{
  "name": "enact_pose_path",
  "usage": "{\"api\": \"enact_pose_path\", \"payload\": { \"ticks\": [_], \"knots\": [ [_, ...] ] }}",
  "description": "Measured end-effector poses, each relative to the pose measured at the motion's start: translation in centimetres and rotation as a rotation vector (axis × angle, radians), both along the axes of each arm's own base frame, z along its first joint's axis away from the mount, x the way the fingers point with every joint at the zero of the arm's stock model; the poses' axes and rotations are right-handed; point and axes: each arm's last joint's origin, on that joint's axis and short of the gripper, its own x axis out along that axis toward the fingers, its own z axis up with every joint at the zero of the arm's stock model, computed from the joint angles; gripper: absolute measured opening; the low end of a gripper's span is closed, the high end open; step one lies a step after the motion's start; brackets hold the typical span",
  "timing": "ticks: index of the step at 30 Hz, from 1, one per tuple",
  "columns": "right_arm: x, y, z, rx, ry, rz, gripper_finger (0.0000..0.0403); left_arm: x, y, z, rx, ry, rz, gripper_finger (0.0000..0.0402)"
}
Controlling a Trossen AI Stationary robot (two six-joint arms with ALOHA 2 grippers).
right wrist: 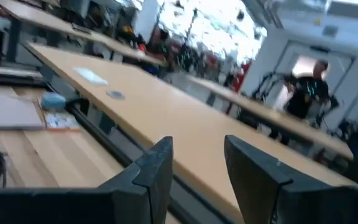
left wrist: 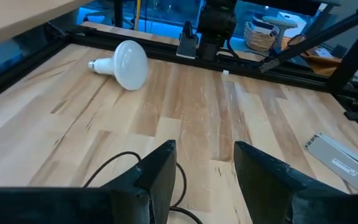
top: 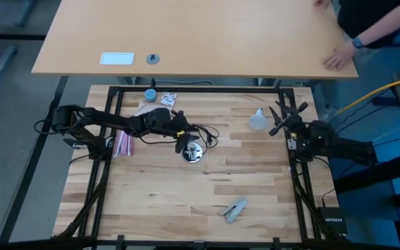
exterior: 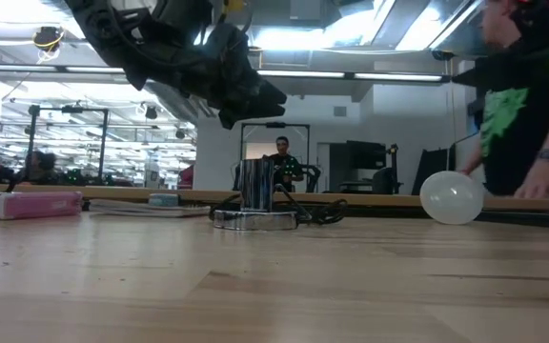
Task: Screw lightbulb
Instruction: Insert the light bulb into the lamp
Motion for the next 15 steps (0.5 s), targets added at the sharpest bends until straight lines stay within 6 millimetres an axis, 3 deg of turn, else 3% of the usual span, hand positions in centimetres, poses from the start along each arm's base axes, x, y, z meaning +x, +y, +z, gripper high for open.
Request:
{"api": "enact_pose_path", "payload": {
  "ticks": [15],
  "knots": [
    [3.5, -0.6, -3.0, 0.227, 0.130, -0.142, 0.0150, 0.0, 0.2, 0.0, -0.011, 0.001, 0.011, 0.0155]
  ]
}}
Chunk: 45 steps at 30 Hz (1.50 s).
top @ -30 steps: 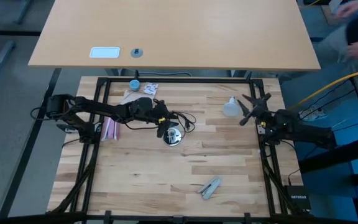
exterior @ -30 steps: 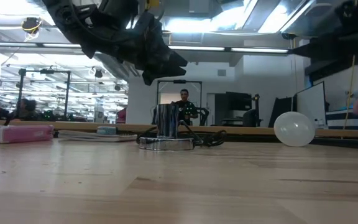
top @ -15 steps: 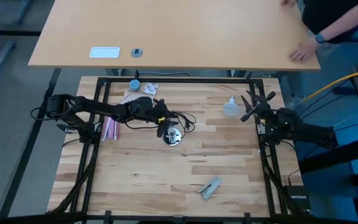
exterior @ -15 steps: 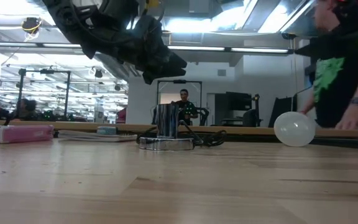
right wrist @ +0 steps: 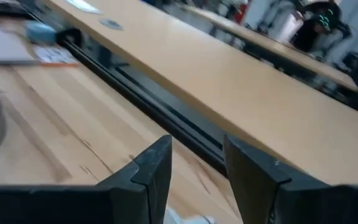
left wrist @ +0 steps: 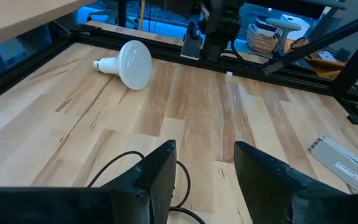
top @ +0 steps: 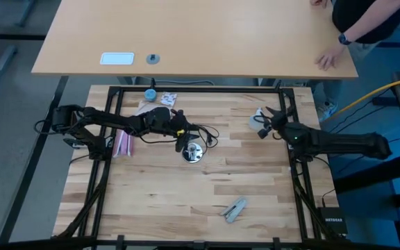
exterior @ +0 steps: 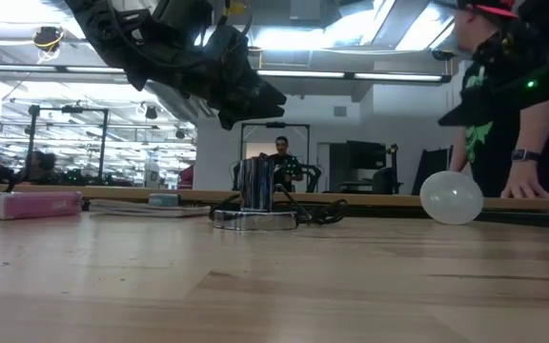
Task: Screw lightbulb
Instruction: Insert the light bulb into the lamp
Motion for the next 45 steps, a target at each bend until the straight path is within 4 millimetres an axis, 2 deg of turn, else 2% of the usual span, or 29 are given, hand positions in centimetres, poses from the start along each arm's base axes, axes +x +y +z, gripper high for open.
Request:
{"api": "enact_pose_path", "payload": {
  "ticks": [5, 12, 15, 21, 31, 45],
  "knots": [
    [0.4, -0.2, -0.6, 0.013, 0.018, -0.091, 0.0150, 0.0, 0.0, 0.0, -0.001, 0.001, 0.000, 0.0155],
    [0.3, -1.4, -1.9, 0.120, 0.007, -0.202, 0.0150, 0.0, 0.0, 0.0, -0.001, 0.004, 0.001, 0.0155],
    [0.1, -2.1, -2.1, 0.181, -0.045, -0.249, 0.0150, 0.0, 0.0, -0.1, -0.002, 0.007, 0.000, 0.0155],
    [-0.3, -3.6, -2.3, 0.338, -0.154, -0.234, 0.0150, 0.0, 0.0, -0.1, -0.002, 0.009, 0.001, 0.0155],
    [-1.6, -5.9, -2.1, 0.400, -0.255, -0.311, 0.0150, 0.0, 0.0, -0.1, 0.012, 0.009, -0.003, 0.0155],
    [-1.4, -7.2, -4.3, 0.512, -0.123, -0.382, 0.0150, 0.0, 0.0, -0.1, 0.030, 0.009, -0.009, 0.0155]
  ]
}}
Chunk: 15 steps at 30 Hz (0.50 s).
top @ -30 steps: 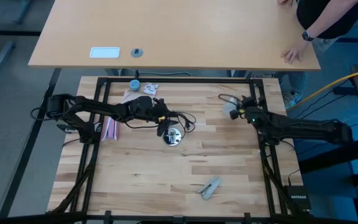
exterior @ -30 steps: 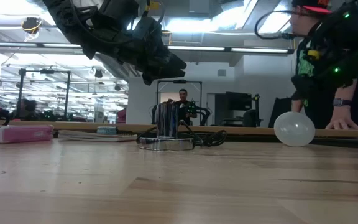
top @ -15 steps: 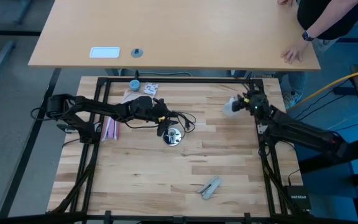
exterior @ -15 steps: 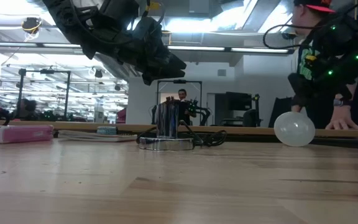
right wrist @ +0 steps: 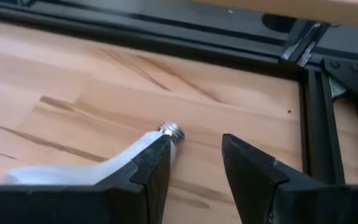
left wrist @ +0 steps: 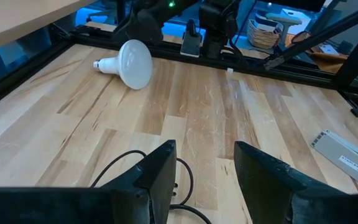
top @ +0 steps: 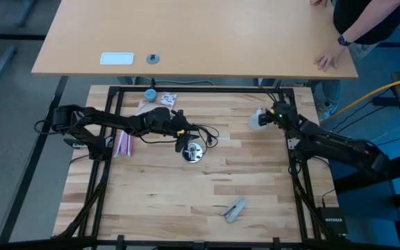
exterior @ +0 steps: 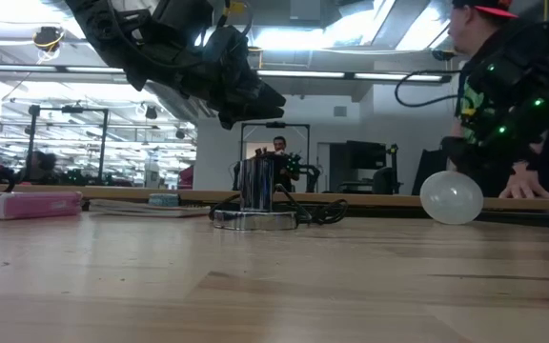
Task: Screw lightbulb
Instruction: Insert the light bulb into the lamp
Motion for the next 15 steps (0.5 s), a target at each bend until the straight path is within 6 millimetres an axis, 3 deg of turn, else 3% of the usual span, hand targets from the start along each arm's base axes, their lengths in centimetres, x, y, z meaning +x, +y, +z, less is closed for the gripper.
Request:
{"api": "enact_pose_path", "payload": {
  "ticks": [15],
  "knots": [
    [1.1, -0.4, -2.0, 0.155, 0.022, 0.108, 0.0150, 0.0, 0.0, 0.0, 0.001, 0.000, 0.000, 0.0155]
  ]
}}
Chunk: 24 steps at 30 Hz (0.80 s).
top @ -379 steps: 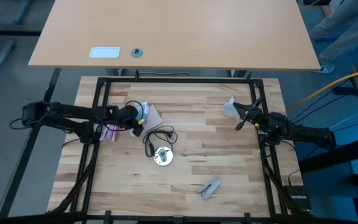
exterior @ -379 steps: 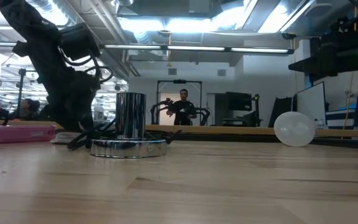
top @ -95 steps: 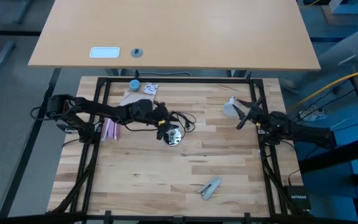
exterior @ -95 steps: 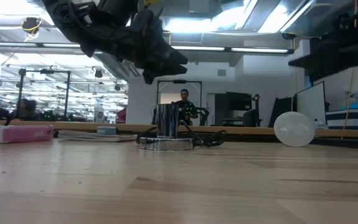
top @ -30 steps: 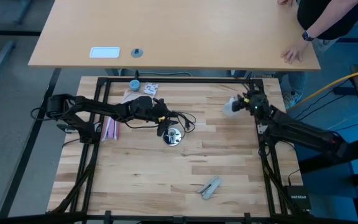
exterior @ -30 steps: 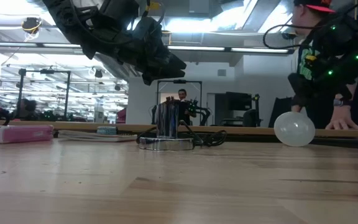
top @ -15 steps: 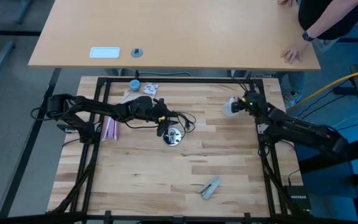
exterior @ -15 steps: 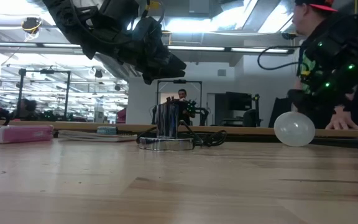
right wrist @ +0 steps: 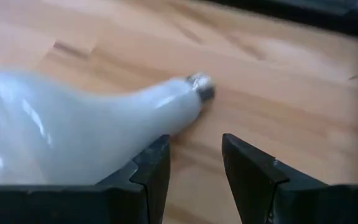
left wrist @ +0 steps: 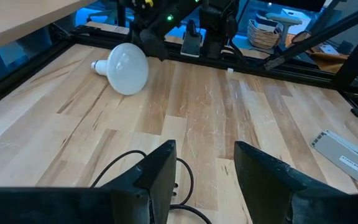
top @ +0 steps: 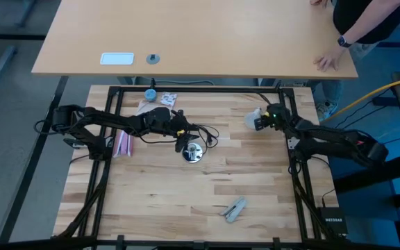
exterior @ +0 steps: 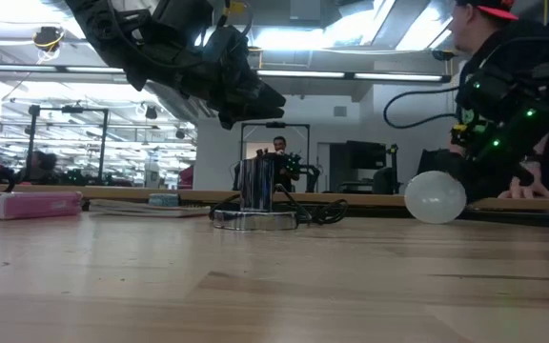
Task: Screw lightbulb
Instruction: Insert the light bulb into the lamp
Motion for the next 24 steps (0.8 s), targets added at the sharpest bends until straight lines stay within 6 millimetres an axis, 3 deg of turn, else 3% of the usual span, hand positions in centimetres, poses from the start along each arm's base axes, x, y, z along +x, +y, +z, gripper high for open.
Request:
{"api": "enact_pose_path", "payload": {
  "ticks": [7, 17, 20, 24],
  "knots": [
    [0.7, -0.1, -0.1, 0.047, -0.077, 0.096, 0.0150, 0.0, 0.0, 0.0, 0.000, 0.000, 0.000, 0.0155],
    [2.0, -0.5, 1.3, -0.015, -0.279, 0.291, 0.0150, 0.0, 0.0, 0.0, 0.000, 0.000, 0.000, 0.0155],
    [2.3, -0.7, 2.0, -0.121, -0.278, 0.364, 0.0150, 0.0, 0.0, 0.0, 0.000, 0.000, 0.000, 0.0155],
    [2.5, -1.1, 3.0, -0.365, -0.145, 0.489, 0.0150, 0.0, 0.0, 0.0, 0.000, 0.000, 0.000, 0.0155]
  ]
}}
